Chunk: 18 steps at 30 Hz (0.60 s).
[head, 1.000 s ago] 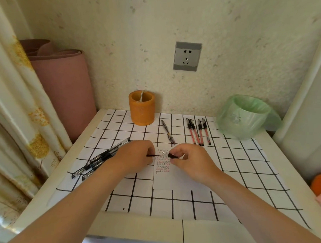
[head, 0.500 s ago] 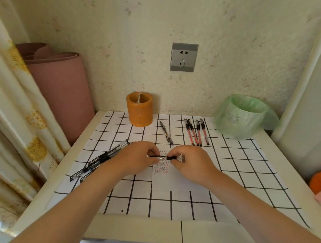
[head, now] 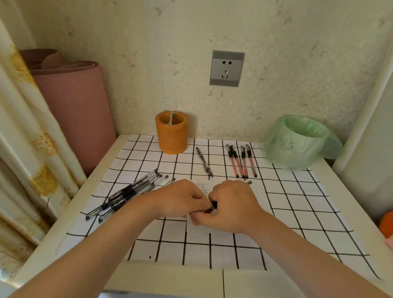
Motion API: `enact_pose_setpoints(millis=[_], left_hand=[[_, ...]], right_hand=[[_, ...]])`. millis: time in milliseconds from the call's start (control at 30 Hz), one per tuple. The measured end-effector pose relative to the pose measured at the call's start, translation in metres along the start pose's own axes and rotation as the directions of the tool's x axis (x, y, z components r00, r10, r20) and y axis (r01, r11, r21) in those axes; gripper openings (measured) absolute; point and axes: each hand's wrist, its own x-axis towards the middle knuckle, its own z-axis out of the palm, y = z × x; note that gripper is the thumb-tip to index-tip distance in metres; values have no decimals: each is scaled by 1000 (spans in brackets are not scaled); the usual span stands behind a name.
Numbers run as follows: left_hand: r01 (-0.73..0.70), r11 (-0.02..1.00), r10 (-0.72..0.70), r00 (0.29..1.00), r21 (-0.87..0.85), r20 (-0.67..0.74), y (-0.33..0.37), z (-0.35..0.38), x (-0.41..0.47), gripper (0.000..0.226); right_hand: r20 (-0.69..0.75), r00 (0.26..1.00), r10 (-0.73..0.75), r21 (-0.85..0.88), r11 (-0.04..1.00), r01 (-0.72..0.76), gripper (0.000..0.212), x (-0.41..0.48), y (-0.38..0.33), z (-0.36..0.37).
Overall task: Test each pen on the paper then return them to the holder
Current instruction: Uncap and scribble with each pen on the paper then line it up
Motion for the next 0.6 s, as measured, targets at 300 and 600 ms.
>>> enact_pose_setpoints(millis=[300, 600], left_hand=[[53, 998, -56, 981, -22, -187, 16, -7, 2, 14], [-176, 966, 50, 845, -188, -533, 49, 2, 32, 17]], right_hand=[[112, 993, 27, 272, 961, -57, 37, -5, 9, -3], [89, 969, 230, 450, 858, -245, 21, -16, 48, -31]])
